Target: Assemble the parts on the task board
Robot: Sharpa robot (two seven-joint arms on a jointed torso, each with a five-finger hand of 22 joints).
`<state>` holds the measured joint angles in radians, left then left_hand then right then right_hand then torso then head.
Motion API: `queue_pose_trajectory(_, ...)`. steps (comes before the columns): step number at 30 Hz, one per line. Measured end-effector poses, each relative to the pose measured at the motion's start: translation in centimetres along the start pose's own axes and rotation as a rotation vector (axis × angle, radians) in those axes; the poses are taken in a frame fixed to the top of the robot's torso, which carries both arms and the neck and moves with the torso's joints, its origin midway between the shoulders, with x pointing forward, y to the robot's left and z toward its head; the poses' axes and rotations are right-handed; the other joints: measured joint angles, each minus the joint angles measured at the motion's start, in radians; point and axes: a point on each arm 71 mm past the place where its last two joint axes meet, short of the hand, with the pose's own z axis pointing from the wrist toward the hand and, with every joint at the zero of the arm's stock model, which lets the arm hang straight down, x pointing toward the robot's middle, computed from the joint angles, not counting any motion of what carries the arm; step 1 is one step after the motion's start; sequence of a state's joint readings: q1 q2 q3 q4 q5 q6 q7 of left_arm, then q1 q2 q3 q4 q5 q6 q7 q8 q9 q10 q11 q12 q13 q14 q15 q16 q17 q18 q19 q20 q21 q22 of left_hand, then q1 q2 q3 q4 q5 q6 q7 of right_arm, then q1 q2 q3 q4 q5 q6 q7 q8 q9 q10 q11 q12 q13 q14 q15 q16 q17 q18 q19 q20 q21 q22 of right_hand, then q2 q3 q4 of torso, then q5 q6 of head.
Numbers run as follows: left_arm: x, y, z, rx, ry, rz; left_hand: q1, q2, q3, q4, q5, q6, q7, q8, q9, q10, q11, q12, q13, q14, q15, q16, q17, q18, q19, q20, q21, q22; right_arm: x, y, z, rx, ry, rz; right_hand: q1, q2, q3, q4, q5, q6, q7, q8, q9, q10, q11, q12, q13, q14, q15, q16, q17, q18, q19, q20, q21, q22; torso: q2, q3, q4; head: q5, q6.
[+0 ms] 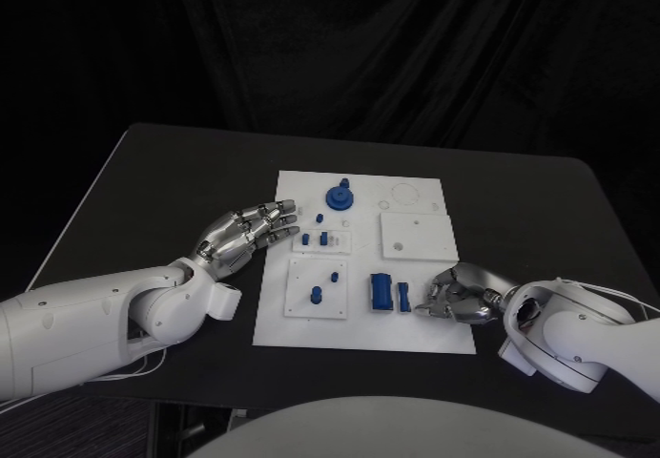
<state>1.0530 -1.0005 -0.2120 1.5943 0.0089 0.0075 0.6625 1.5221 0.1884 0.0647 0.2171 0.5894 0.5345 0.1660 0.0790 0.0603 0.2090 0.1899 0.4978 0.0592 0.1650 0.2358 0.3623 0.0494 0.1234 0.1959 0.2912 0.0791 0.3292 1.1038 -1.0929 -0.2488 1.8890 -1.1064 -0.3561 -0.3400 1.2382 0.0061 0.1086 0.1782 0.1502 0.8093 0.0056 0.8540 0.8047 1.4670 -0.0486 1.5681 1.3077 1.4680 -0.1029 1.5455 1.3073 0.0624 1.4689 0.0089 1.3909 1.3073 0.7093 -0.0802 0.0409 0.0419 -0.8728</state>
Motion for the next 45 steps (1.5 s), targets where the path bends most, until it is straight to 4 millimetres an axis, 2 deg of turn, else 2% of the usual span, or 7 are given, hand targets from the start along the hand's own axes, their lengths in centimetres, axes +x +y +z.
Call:
queue_pose_trajectory(10,0.6,-0.2,-0.2,0.010,-0.006,0.002,-0.018,-0.043,0.040,0.015,0.069,0.089,-0.010,0.027,0.008,0.079,-0.004,0.067,0.006,0.061,-0.022,0.071,0.007,0.000,0.057,-0.004,0.027,0.043,-2.8,-0.2,-1.7,-0.142,-0.212,0.059,-0.011,0.019,-0.013,0.096,0.116,-0.020,-0.013,0.094,0.083,-0.002,-0.016,0.000,0.000,-0.001,-0.012,-0.067,0.000,0.001,-0.032,-0.014,-0.125,0.000,0.001,0.0001,0.0041,0.001,0.000)
queue_pose_trajectory(16,0.9,-0.4,-0.5,0.013,-0.023,0.012,-0.042,-0.066,0.036,0.055,0.071,0.111,-0.018,0.033,0.009,0.090,-0.009,0.070,0.006,0.057,-0.046,0.055,0.005,0.017,0.027,-0.019,0.015,0.008,-5.8,1.0,-2.4,-0.285,-0.375,0.136,-0.081,0.087,0.003,0.110,0.162,-0.088,0.043,-0.001,0.016,-0.199,0.036,-0.169,-0.041,-0.202,0.047,-0.491,-0.409,0.095,-0.336,0.043,-0.728,-0.066,-0.002,0.0002,0.0061,0.015,0.000)
queue_pose_trajectory(20,1.0,-0.6,-0.7,0.016,-0.033,0.019,-0.117,-0.051,-0.005,0.079,0.018,0.086,-0.019,0.028,0.004,0.068,-0.042,0.040,0.002,-0.006,-0.080,-0.023,-0.004,0.016,-0.032,-0.052,-0.014,-0.053,-7.5,1.5,-2.4,-0.370,-0.432,0.213,-0.190,0.114,-0.047,0.103,0.252,-0.162,0.159,-0.211,-0.181,-0.816,0.187,-0.709,-0.528,-0.612,0.205,-0.933,-0.729,0.075,-0.627,0.149,-1.102,-0.273,-0.004,-0.0012,0.0082,0.029,0.000)
queue_pose_trajectory(24,0.9,-0.8,-1.0,0.018,-0.045,0.026,-0.203,-0.019,-0.071,0.079,-0.060,0.022,-0.035,0.007,-0.003,0.005,-0.075,-0.039,-0.005,-0.063,-0.101,-0.100,-0.012,0.016,-0.076,-0.075,-0.033,-0.107,-8.3,1.6,-2.1,-0.434,-0.446,0.303,-0.272,0.137,-0.141,0.113,0.176,-0.273,0.152,-0.390,-0.347,-1.072,0.322,-1.042,-0.788,-0.927,0.347,-1.200,-0.929,0.015,-0.912,0.252,-1.301,-0.497,-0.006,-0.0021,0.0094,0.040,0.000)
queue_pose_trajectory(27,0.7,-1.1,-1.3,0.020,-0.056,0.032,-0.253,0.012,-0.138,0.077,-0.158,-0.061,-0.076,-0.020,-0.011,-0.050,-0.118,-0.115,-0.011,-0.099,-0.111,-0.157,-0.017,0.016,-0.107,-0.084,-0.045,-0.146,-8.5,1.8,-1.7,-0.474,-0.427,0.371,-0.320,0.141,-0.210,0.115,0.083,-0.481,0.038,-0.598,-0.524,-1.338,0.264,-1.289,-1.010,-1.285,0.346,-1.421,-1.138,0.009,-1.354,0.284,-1.365,-1.030,-0.008,-0.0018,0.0096,0.043,0.000)
queue_pose_trajectory(32,0.6,-1.1,-1.4,0.020,-0.062,0.037,-0.269,0.039,-0.208,0.076,-0.206,-0.145,-0.116,-0.036,-0.017,-0.111,-0.163,-0.187,-0.018,-0.133,-0.118,-0.217,-0.025,0.017,-0.140,-0.082,-0.050,-0.190,-8.6,2.1,-1.0,-0.538,-0.396,0.448,-0.290,0.146,-0.313,0.113,0.015,-0.626,-0.083,-0.765,-0.699,-1.453,0.129,-1.451,-1.211,-1.450,0.294,-1.520,-1.276,0.007,-1.438,0.288,-1.374,-1.184,-0.013,0.0001,0.0114,0.031,0.000)
queue_pose_trajectory(45,0.1,-1.4,-1.9,0.021,-0.075,0.042,-0.246,0.063,-0.235,0.074,-0.191,-0.165,-0.129,-0.036,-0.019,-0.128,-0.169,-0.196,-0.019,-0.149,-0.134,-0.245,-0.029,0.031,-0.149,-0.081,-0.050,-0.201,-8.2,3.2,0.6,-0.632,-0.311,0.528,-0.217,0.199,-0.383,0.113,0.024,-0.596,-0.053,-0.805,-0.754,-1.453,0.156,-1.443,-1.263,-1.453,0.302,-1.510,-1.292,0.007,-1.438,0.288,-1.374,-1.209,-0.027,0.0108,0.0111,0.023,0.000)
